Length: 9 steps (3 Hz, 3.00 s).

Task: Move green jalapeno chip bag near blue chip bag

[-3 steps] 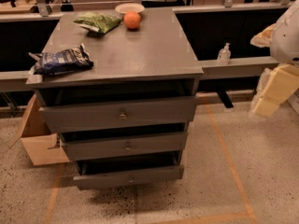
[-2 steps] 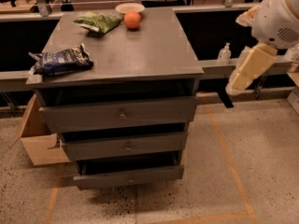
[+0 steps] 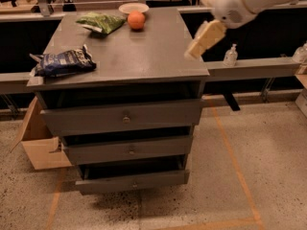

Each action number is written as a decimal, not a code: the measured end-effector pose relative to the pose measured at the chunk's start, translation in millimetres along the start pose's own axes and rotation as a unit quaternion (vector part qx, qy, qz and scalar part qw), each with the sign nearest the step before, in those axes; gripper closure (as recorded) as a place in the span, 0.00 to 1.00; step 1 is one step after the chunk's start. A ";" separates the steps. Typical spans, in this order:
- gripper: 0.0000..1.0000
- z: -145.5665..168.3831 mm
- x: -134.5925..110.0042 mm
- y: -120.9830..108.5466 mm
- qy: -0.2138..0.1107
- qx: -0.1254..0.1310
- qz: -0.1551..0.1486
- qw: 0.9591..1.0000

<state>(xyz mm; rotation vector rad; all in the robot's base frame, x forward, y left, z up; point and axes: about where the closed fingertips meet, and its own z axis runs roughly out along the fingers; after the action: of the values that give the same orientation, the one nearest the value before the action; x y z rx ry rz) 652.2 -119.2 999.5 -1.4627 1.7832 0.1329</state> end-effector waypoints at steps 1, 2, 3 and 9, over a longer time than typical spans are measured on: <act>0.00 76.0 -27.3 -37.2 -0.039 -0.010 0.045 0.998; 0.00 76.1 -27.3 -37.2 -0.039 -0.010 0.045 0.998; 0.00 87.0 -34.9 -46.2 -0.057 0.012 0.059 0.997; 0.00 278.0 -160.0 -138.9 -0.168 0.170 0.017 0.971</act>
Offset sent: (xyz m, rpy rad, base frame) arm 0.0563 0.0389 -0.0146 0.0896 0.0298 -0.0143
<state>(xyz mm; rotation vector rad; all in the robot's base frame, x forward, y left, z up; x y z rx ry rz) 913.7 110.6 969.3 -1.0910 1.4704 0.0819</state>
